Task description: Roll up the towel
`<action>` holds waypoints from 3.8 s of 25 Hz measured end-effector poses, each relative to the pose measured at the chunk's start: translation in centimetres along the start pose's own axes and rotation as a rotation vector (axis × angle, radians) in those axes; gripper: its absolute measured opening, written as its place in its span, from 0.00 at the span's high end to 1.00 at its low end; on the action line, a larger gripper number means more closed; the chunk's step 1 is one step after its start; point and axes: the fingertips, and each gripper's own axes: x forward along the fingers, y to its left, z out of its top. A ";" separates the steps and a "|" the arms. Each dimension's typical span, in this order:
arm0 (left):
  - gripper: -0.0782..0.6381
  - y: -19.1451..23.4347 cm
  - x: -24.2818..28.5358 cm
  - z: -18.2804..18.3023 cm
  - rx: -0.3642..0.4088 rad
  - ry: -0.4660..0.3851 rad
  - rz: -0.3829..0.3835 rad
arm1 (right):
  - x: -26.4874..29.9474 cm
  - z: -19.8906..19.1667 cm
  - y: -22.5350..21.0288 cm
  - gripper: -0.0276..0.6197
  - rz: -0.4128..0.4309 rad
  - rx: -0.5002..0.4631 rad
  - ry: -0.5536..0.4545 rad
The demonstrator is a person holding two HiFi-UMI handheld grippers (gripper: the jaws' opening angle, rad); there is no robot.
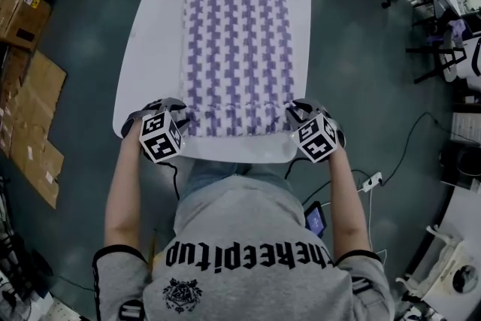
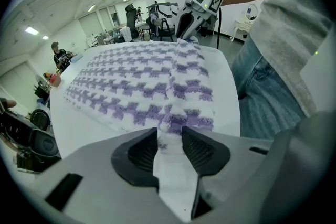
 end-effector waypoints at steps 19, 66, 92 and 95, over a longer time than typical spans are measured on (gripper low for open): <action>0.60 -5.4 -2.8 1.3 0.030 -0.080 0.046 | -2.0 -1.4 6.8 0.76 0.111 -0.229 -0.023; 0.81 -9.7 -0.9 -1.4 -0.002 0.093 -0.161 | -3.5 -4.5 9.1 0.91 0.357 -0.171 0.105; 0.81 1.7 -0.9 0.0 0.066 0.093 0.143 | -0.9 1.3 0.8 0.90 -0.067 -0.139 0.068; 0.81 2.7 -1.4 -1.3 0.075 0.077 0.154 | 0.5 2.8 1.4 0.89 -0.107 -0.141 0.085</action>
